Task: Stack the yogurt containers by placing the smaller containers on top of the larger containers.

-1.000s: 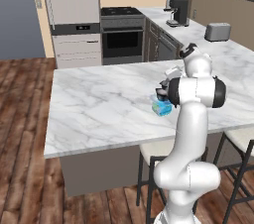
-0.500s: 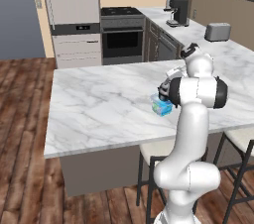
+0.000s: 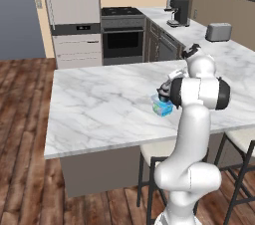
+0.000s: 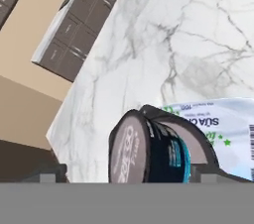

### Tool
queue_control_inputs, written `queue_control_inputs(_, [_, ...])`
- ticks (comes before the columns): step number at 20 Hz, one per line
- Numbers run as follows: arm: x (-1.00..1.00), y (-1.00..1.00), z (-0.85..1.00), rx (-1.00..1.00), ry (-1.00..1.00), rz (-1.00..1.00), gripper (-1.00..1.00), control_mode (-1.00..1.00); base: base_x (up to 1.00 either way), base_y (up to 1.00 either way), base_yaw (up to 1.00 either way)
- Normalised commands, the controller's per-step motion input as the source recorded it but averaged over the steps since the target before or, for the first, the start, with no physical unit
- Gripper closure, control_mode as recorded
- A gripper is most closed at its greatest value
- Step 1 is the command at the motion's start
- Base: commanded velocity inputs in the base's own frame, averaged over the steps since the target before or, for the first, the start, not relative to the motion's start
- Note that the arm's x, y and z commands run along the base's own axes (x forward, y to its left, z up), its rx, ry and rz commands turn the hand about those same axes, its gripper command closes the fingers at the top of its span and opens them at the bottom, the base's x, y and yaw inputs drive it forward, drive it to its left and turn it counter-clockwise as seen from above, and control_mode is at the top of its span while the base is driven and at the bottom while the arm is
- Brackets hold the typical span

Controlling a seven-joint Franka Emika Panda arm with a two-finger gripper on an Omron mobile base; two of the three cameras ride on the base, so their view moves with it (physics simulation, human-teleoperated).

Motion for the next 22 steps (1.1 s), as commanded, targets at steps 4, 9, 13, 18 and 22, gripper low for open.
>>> queue_control_inputs(4, [0.0, 0.0, 0.0, 0.0, -0.1, 0.04, -1.0, -1.0, 0.0, 0.0, 0.0])
queue_control_inputs(9, [0.0, 0.0, 0.0, 0.0, -0.08, 0.03, -1.0, -1.0, 0.0, 0.0, 0.0])
queue_control_inputs(13, [0.0, 0.0, 0.0, 0.0, -0.05, 0.01, -1.0, -1.0, 0.0, 0.0, 0.0])
queue_control_inputs(18, [0.0, 0.0, 0.0, 0.0, -0.06, 0.0, -1.0, -1.0, 0.0, 0.0, 0.0])
queue_control_inputs(22, [0.15, 0.0, 0.0, 0.0, -0.19, 0.0, -1.0, -1.0, 0.0, 0.0, 0.0])
